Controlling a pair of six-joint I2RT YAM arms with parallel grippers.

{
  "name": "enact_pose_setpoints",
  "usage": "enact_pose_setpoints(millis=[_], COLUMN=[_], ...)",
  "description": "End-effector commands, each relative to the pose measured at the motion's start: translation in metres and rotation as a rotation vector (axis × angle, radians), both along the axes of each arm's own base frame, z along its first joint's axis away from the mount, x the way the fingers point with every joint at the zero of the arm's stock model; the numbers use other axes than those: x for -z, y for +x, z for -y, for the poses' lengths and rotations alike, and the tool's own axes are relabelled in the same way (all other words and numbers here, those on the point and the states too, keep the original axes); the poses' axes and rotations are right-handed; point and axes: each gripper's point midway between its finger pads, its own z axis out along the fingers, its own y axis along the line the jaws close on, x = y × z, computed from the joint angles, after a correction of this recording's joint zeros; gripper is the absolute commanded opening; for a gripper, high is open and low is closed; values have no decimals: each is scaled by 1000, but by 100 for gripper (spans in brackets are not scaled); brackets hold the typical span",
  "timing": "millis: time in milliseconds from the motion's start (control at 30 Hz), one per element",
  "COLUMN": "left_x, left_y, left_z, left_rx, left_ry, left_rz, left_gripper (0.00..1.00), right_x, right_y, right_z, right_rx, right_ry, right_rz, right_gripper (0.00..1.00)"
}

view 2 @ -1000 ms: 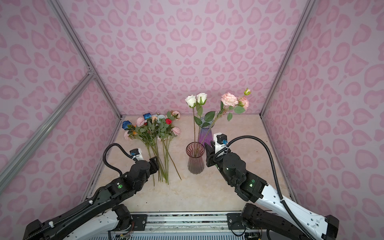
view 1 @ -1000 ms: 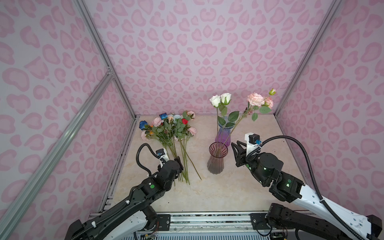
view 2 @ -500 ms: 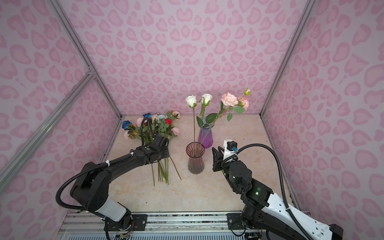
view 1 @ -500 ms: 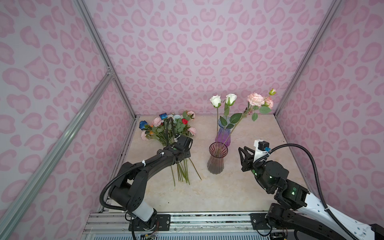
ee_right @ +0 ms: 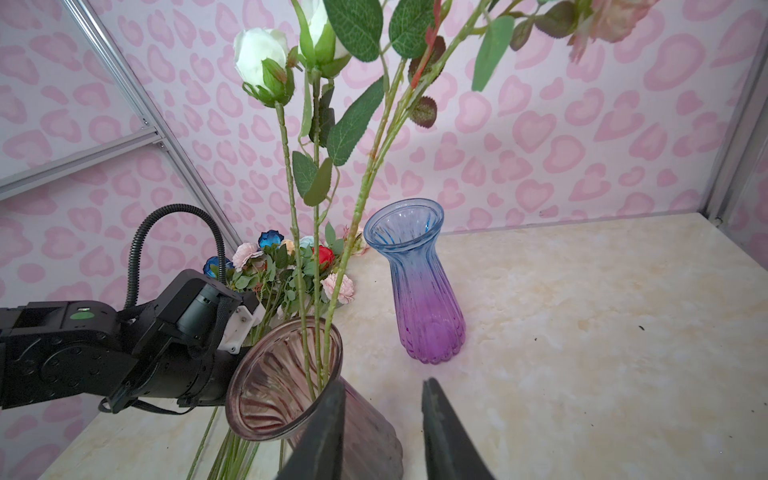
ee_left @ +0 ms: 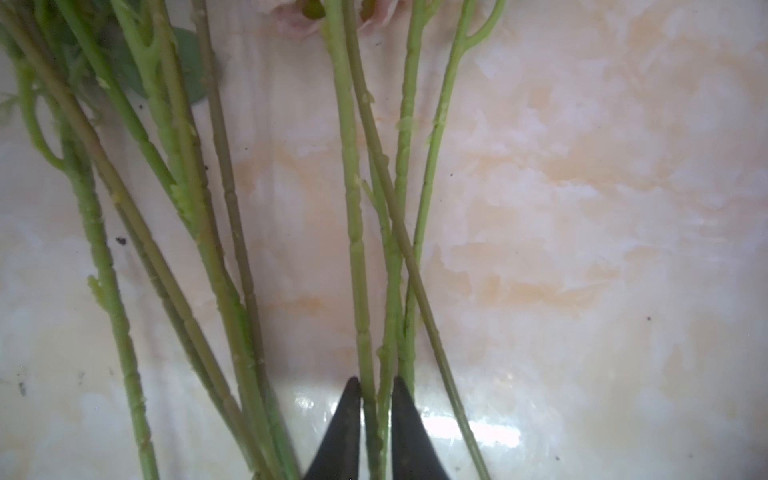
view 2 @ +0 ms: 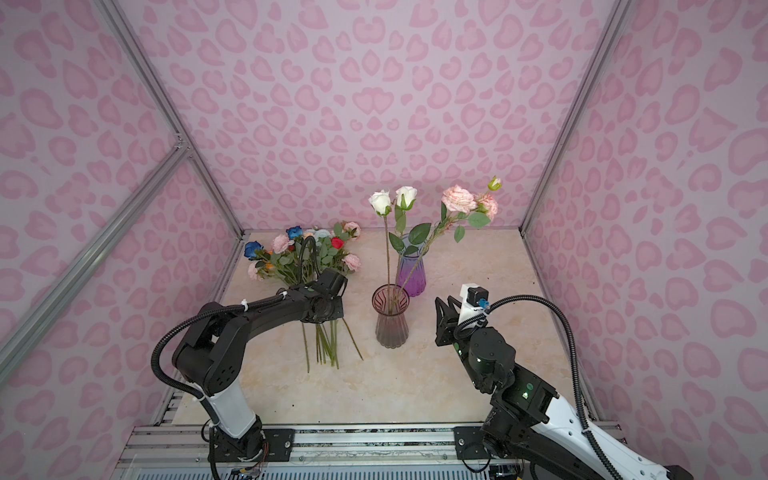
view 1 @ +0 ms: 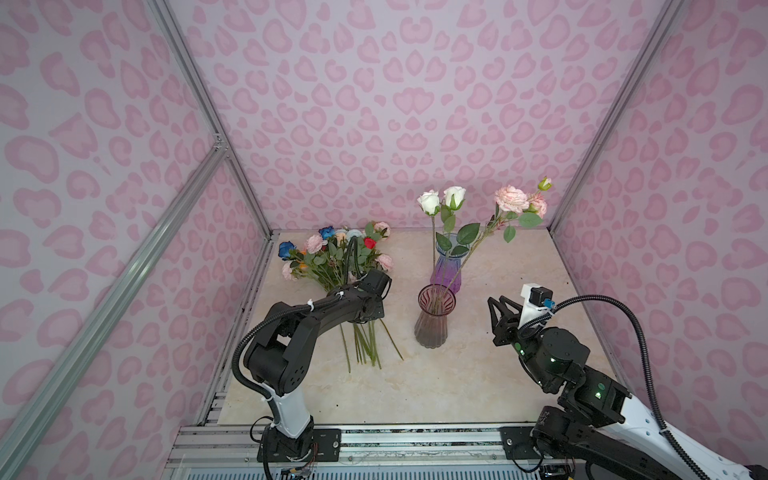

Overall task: Arrange the flowers into the vase
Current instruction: 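Withdraw right gripper while left gripper grasps a stem in the bunch, then lift a light-blue rose upright with left gripper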

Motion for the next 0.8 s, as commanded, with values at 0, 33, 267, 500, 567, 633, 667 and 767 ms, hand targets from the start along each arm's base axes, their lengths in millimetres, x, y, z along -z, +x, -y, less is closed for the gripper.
enact_pose_setpoints(millis=[0,33,267,500,567,633,667,767], left_x=[-12,-15,-68,-128,-145,-167,-178,-210], left_y=[-3,-4,-6,-12,-16,-18,-20,-26], left_z=[-1,-1,0,3,-2,-7,-10,-13], left_rx=[21,25,48,80,72,72,78,111], left_ry=[-8,-10,-85,-180,-193,-200,-202,-224], left_rz=[17,26,150,285,338,409,447,538], left_gripper=[6,3,3,3,3,3,3,3], right_x=[0,-2,-6,-4,-4,-4,-4,-6], right_y=[0,0,0,2,2,2,2,3], right_z=[0,3,7,3,2,2,2,1], right_rx=[0,10,23,14,13,13,13,10], right_ry=[-21,-22,-9,1,-1,-4,-2,1], right_rz=[4,8,18,13,13,11,12,15], right_gripper=[33,33,33,33,33,33,33,34])
